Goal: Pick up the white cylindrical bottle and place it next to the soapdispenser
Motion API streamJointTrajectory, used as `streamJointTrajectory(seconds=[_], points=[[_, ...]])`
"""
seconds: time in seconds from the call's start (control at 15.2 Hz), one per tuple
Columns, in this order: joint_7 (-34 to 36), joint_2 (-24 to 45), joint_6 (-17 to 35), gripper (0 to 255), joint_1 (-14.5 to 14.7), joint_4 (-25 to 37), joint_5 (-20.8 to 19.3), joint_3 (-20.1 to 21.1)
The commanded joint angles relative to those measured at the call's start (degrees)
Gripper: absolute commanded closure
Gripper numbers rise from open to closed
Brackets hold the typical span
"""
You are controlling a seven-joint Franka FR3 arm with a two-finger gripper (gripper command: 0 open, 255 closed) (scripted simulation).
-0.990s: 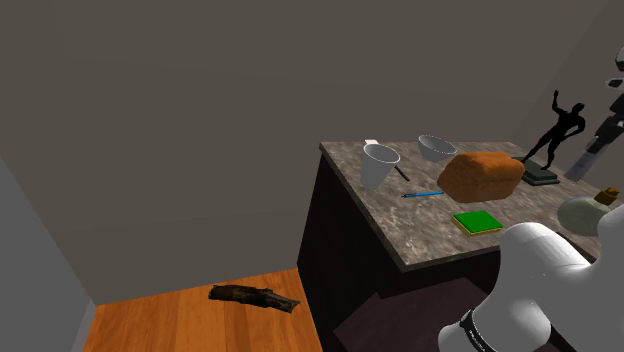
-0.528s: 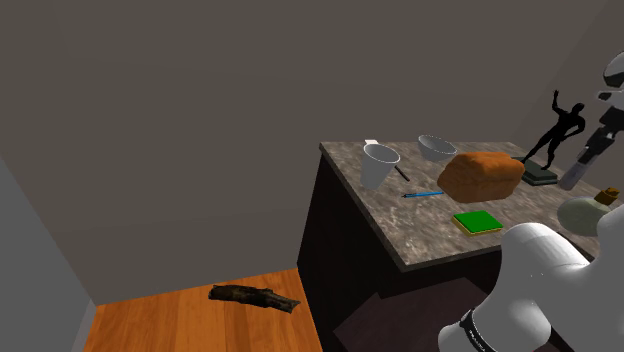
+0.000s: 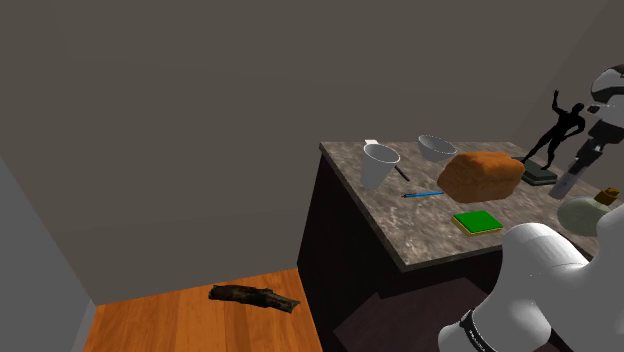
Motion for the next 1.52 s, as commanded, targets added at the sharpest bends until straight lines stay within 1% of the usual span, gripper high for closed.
streamJointTrajectory(seconds=[0.0,0.33,0.79,0.86,1.19,1.45], points=[[0.25,-0.22,1.52,255,-0.03,-1.39,-0.25,-0.12],[0.74,-0.7,5.31,255,-0.27,-5.0,-0.88,-0.47],[0.74,-0.7,5.31,255,-0.27,-5.0,-0.88,-0.47],[0.74,-0.7,5.31,0,-0.27,-5.0,-0.88,-0.47],[0.74,-0.7,5.31,0,-0.27,-5.0,-0.88,-0.47],[-0.11,0.16,-1.62,0,0.17,1.59,0.19,0.15]])
